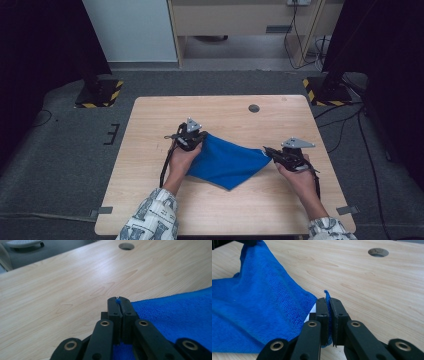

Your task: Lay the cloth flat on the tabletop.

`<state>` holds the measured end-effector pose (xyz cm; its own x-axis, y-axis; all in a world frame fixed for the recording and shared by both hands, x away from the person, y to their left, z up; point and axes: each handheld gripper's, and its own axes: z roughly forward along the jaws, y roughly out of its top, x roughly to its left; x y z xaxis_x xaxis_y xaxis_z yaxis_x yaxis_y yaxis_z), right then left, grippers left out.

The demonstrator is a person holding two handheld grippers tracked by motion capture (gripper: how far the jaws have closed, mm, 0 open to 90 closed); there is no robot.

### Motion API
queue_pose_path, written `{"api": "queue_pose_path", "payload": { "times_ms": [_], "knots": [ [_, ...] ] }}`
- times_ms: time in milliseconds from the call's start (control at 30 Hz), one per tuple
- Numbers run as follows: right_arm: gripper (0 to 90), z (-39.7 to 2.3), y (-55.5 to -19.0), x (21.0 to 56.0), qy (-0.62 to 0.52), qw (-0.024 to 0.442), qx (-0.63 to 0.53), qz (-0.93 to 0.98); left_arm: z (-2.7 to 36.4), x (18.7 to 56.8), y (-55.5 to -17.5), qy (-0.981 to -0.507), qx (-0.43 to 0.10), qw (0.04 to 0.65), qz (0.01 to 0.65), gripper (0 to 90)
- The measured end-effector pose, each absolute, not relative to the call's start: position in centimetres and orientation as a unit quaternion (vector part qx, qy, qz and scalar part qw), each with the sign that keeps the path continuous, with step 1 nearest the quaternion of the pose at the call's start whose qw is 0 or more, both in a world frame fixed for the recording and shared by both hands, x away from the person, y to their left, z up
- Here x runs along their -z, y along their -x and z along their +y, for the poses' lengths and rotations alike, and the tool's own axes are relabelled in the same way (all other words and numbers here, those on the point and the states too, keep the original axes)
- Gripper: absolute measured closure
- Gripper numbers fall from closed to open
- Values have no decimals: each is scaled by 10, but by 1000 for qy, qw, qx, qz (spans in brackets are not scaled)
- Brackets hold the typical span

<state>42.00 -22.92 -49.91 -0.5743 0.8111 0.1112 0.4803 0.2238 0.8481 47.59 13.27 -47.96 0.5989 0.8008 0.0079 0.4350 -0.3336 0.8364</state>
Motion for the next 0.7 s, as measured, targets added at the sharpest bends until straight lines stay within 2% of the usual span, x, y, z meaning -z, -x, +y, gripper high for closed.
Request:
{"api": "queue_pose_path", "payload": {
  "times_ms": [467,633,700],
  "knots": [
    [840,-226,-421,486,-417,188,-473,753,143,462,-464,-778,-235,437,384,884],
    [788,-225,-421,487,-420,186,-470,753,144,461,-463,-780,-239,433,383,884],
    [829,-224,-421,489,-418,181,-467,758,143,462,-463,-781,-239,432,383,884]
  ]
}}
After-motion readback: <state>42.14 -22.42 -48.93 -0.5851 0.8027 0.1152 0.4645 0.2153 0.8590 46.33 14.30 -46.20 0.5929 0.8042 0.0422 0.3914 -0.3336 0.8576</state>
